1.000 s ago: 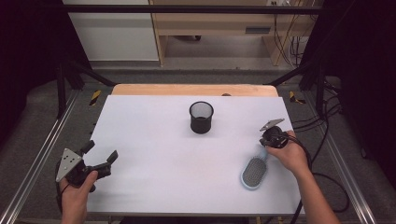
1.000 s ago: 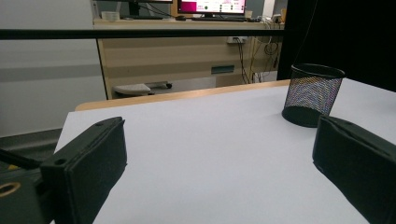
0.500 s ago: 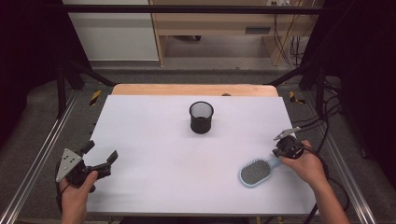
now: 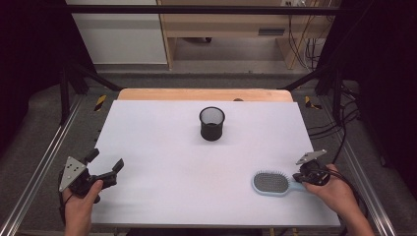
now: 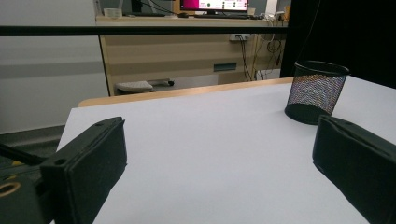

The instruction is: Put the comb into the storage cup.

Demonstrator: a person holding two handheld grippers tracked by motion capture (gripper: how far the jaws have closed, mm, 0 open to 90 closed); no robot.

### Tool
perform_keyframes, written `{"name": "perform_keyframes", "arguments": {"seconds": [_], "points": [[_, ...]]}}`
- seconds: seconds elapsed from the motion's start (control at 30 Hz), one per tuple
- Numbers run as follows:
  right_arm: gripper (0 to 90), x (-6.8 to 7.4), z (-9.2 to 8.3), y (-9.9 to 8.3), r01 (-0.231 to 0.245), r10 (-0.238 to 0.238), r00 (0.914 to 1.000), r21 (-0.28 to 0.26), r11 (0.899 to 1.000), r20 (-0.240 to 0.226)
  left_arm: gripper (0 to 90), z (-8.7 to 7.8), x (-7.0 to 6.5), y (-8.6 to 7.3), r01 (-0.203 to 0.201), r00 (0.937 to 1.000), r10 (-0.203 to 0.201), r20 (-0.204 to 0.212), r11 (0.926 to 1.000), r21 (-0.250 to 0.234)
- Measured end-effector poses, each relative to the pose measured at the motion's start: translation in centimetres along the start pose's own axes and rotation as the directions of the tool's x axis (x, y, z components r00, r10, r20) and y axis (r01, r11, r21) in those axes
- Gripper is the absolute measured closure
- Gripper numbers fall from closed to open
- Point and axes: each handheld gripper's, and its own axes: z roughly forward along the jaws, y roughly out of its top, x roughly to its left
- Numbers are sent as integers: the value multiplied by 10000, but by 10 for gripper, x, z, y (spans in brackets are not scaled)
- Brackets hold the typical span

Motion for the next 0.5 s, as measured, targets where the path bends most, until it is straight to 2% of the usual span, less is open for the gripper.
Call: {"name": "perform_keyframes", "arguments": {"seconds": [0.13, 0.3, 0.5], "points": [[900, 13, -6, -8, 217, -217, 9996, 16, 9998, -171, 30, -1, 1, 0, 39, 10000, -39, -17, 10000, -36], [900, 24, -11, -16, 241, -242, 9991, -24, 9997, -347, 30, -1, 0, 0, 8, 10000, -8, 38, 10000, 10], [900, 30, -14, -23, 220, -228, 9986, -173, 9996, -481, 31, 0, -1, 0, -33, 10000, 33, 56, 10000, 32]]}}
